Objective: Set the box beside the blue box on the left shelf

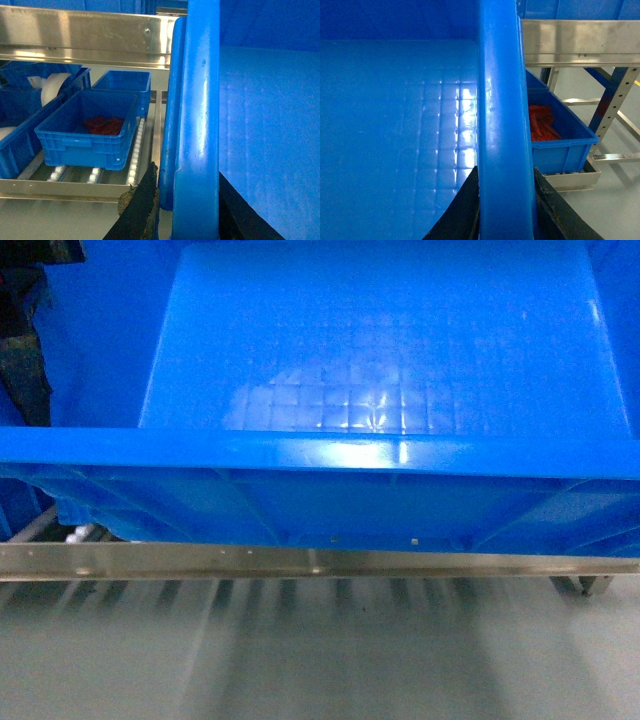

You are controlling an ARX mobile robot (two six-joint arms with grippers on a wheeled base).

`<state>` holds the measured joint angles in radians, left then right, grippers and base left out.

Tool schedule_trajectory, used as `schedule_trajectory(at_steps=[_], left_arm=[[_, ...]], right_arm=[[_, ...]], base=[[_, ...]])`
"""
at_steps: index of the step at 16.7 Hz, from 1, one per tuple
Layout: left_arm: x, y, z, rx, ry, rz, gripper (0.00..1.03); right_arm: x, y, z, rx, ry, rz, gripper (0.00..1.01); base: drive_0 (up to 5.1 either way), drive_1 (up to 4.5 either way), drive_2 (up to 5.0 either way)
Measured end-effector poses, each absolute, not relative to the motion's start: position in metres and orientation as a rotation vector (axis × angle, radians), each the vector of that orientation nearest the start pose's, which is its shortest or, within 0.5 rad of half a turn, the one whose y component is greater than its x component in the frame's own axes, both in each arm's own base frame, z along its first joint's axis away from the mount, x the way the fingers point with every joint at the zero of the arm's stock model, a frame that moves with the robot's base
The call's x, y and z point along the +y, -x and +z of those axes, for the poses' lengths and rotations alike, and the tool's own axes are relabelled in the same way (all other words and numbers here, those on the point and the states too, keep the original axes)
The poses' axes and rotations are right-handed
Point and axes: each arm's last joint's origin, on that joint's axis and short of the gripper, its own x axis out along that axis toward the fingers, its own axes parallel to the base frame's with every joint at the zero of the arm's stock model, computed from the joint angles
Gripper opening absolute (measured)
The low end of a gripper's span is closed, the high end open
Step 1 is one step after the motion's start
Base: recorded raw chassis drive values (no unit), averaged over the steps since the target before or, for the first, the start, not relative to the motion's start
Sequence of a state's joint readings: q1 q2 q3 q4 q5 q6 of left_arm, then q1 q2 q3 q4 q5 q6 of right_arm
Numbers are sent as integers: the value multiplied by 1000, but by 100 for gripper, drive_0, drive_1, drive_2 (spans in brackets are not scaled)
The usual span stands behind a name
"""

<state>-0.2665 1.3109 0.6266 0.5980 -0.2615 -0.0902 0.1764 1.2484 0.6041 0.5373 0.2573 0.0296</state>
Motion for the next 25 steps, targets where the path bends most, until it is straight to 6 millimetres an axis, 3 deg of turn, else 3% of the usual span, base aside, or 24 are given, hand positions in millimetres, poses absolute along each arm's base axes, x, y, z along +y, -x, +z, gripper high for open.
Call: schedule_trajectory(at_steps=[25], left_arm=[[-65,-268,242,84,67,-1,18]], right_arm=[[39,-261,244,106,-7,-82,22]], base=[[0,0,0]])
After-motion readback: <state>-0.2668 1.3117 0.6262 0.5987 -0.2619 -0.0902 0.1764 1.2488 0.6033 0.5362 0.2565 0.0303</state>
